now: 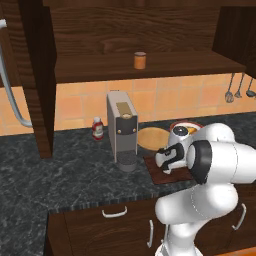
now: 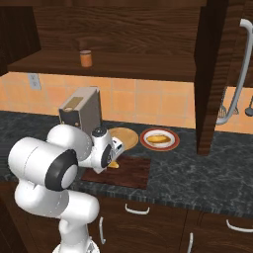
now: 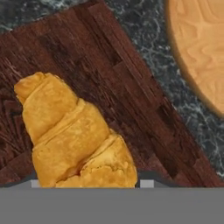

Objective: From the different types of pastries on the counter, select a croissant and place it on the cutting board. Then retrieve a jar of jam from the cabinet and place it alongside the croissant on the cutting board.

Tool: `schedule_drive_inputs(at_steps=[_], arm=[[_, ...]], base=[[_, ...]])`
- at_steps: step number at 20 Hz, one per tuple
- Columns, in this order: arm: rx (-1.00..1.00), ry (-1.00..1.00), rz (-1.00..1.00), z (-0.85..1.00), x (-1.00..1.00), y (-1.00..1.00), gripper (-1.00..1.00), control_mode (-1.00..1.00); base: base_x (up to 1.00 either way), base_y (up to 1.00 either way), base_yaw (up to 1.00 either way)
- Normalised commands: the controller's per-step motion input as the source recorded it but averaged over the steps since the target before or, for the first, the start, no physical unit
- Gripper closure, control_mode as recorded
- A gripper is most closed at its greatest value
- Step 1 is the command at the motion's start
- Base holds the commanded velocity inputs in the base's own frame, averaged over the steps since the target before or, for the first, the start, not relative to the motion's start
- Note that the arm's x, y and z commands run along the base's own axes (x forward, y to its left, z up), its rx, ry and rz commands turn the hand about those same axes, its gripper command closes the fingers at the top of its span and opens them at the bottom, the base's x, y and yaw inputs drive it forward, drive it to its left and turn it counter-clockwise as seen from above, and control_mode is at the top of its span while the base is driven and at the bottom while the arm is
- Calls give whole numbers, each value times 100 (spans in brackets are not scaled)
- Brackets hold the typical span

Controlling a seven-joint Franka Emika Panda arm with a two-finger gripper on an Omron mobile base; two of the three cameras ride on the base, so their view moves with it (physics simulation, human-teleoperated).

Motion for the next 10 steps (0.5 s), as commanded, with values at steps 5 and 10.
schedule_drive_inputs(at_steps=[5,10], arm=[[-4,0,0,-38,0,0,-100,-100],[0,0,-1,-16,-32,-4,-100,-100]], base=[[0,0,0],[0,0,0]])
